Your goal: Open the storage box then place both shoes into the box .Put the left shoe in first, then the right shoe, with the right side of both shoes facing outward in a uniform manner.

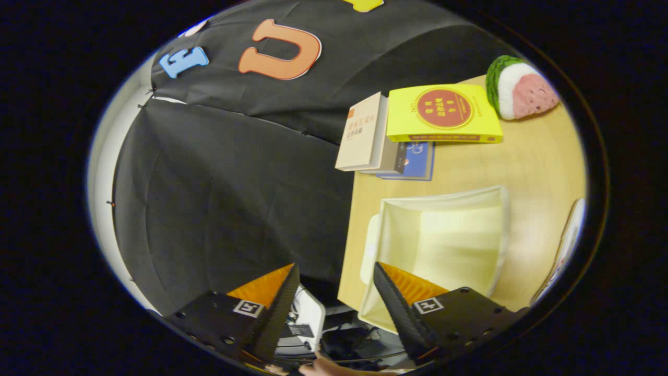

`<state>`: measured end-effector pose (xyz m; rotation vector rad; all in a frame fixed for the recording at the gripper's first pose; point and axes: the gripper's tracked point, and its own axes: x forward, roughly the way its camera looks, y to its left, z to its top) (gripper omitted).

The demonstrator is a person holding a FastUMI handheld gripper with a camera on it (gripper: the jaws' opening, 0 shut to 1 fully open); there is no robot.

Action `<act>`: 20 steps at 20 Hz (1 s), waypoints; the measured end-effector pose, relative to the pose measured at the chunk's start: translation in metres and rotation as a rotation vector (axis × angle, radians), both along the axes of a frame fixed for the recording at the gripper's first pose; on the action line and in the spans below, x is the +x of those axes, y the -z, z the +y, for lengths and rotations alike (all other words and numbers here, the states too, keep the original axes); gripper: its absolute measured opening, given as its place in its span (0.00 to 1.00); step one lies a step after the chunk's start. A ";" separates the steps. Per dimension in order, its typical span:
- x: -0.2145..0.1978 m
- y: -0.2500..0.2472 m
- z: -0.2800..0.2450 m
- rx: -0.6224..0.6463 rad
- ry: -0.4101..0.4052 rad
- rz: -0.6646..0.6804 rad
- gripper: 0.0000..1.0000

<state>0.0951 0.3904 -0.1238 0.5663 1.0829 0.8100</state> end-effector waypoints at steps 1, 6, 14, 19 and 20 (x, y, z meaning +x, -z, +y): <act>0.001 0.009 -0.017 -0.037 0.006 -0.007 0.87; -0.001 0.051 -0.112 -0.243 0.056 -0.033 0.95; -0.013 0.112 -0.258 -0.579 0.078 -0.036 0.95; -0.020 0.139 -0.307 -0.696 0.070 -0.019 0.96; -0.022 0.145 -0.315 -0.707 0.073 -0.005 0.96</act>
